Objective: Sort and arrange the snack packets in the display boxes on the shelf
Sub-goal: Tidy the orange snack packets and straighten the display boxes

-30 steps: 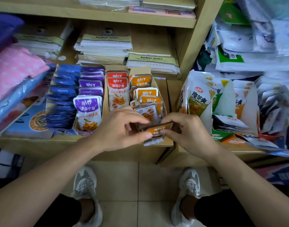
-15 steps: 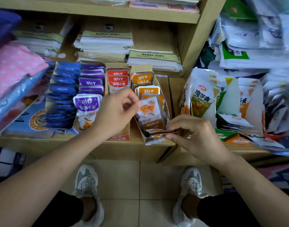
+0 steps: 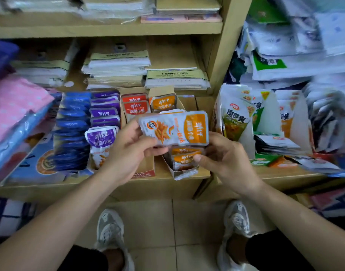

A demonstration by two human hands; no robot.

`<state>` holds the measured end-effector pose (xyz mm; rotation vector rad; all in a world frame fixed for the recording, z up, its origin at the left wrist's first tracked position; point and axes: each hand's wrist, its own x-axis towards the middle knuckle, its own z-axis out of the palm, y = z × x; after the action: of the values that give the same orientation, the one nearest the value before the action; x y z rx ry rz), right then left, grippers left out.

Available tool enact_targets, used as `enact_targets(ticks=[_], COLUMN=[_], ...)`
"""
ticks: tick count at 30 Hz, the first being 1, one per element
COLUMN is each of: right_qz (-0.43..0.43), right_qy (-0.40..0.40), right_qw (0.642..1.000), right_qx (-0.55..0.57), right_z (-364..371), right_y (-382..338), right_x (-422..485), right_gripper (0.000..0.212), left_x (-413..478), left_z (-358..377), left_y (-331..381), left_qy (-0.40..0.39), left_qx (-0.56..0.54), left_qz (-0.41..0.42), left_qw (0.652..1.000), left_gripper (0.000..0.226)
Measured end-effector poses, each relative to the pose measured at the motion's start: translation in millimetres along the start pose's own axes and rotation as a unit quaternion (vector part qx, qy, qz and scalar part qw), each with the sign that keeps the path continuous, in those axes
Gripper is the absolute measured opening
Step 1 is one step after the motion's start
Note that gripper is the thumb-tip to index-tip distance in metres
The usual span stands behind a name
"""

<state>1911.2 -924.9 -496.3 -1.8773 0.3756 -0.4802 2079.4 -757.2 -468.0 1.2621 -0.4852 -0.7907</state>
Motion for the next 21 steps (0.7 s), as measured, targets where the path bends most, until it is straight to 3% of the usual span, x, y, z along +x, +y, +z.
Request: enact_targets(ticks=[4, 8, 14, 16, 18, 21], right_qz=[0.003, 0.003, 0.005, 0.003, -0.004, -0.013], right_qy=[-0.026, -0.018, 0.001, 0.0, -0.005, -0.015], right_qw=[0.999, 0.999, 0.997, 0.999, 0.999, 1.0], right_qx=[0.042, 0.05, 0.072, 0.051, 0.032, 0.019], right_z=[1, 1, 1, 1, 2, 3], right_y=[2, -1, -3, -4, -5, -5], right_x=[-1, -1, 0, 1, 2, 5], right_gripper=[0.031, 0.031, 0.015, 0.01, 0.011, 0.012], left_x=[-1, 3, 2, 3, 6, 12], left_z=[2, 4, -2, -7, -8, 2], left_y=[2, 2, 4, 9, 17, 25], left_qy=[0.001, 0.06, 0.01, -0.01, -0.054, -0.11], left_qx=[0.096, 0.038, 0.162, 0.257, 0.366, 0.475], left_qz=[-0.014, -0.018, -0.007, 0.093, 0.191, 0.236], left_qw=[0.995, 0.997, 0.987, 0.962, 0.909, 0.841], left_gripper=[0.039, 0.03, 0.025, 0.025, 0.032, 0.029])
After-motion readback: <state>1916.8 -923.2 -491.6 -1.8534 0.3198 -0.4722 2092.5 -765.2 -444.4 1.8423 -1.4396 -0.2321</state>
